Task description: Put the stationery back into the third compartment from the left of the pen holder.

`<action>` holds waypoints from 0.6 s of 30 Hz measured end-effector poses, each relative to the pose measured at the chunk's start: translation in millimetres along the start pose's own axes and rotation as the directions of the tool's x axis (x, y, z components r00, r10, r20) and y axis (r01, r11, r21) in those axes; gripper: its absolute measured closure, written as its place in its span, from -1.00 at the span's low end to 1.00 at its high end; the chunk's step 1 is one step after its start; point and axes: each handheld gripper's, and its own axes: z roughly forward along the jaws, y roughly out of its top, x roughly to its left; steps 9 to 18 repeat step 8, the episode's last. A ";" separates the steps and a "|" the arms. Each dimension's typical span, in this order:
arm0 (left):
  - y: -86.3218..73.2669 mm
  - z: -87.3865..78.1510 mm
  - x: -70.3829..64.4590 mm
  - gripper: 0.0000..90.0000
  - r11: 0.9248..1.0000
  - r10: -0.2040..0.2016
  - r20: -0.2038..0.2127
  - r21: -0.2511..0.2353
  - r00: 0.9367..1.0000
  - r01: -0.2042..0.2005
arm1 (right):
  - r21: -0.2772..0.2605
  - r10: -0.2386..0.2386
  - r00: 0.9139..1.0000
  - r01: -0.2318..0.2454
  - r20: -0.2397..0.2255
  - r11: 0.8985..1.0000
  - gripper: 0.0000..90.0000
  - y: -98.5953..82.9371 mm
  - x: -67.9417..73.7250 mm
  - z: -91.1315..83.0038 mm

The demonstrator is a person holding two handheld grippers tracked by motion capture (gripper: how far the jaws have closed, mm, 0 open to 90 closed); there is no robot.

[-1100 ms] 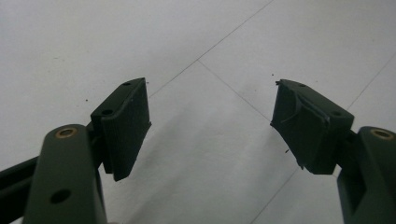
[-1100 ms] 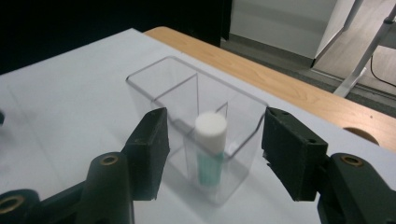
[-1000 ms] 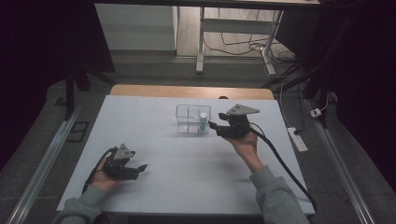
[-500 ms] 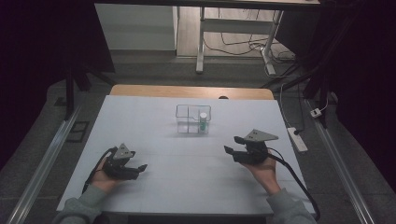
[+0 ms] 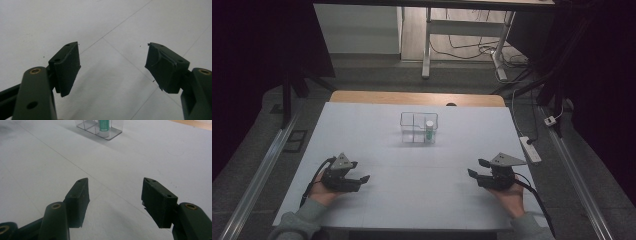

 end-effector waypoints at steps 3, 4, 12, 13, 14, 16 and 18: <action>-0.2 0.7 0.0 -0.40 1.000 -0.001 -0.002 0.002 1.000 0.001 | 0.005 -0.012 1.000 0.012 0.002 1.000 -0.15 -1.0 -1.3 -1.1; -0.2 0.8 0.0 -0.40 1.000 -0.001 -0.003 0.003 1.000 0.001 | 0.009 -0.015 1.000 0.015 0.001 1.000 -0.16 -1.3 -1.8 -1.3; -0.3 1.0 0.3 -0.40 1.000 0.000 -0.005 0.005 1.000 0.000 | 0.015 -0.022 1.000 0.022 0.001 1.000 -0.18 -2.6 -2.9 -1.0; -0.3 1.0 0.3 -0.40 1.000 0.000 -0.005 0.005 1.000 0.000 | 0.015 -0.022 1.000 0.022 0.001 1.000 -0.18 -2.6 -2.9 -1.0; -0.3 1.0 0.3 -0.40 1.000 0.000 -0.005 0.005 1.000 0.000 | 0.015 -0.022 1.000 0.022 0.001 1.000 -0.18 -2.6 -2.9 -1.0; -0.3 1.0 0.3 -0.40 1.000 0.000 -0.005 0.005 1.000 0.000 | 0.015 -0.022 1.000 0.022 0.001 1.000 -0.18 -2.6 -2.9 -1.0; -0.3 1.0 0.3 -0.40 1.000 0.000 -0.005 0.005 1.000 0.000 | 0.015 -0.022 1.000 0.022 0.001 1.000 -0.18 -2.6 -2.9 -1.0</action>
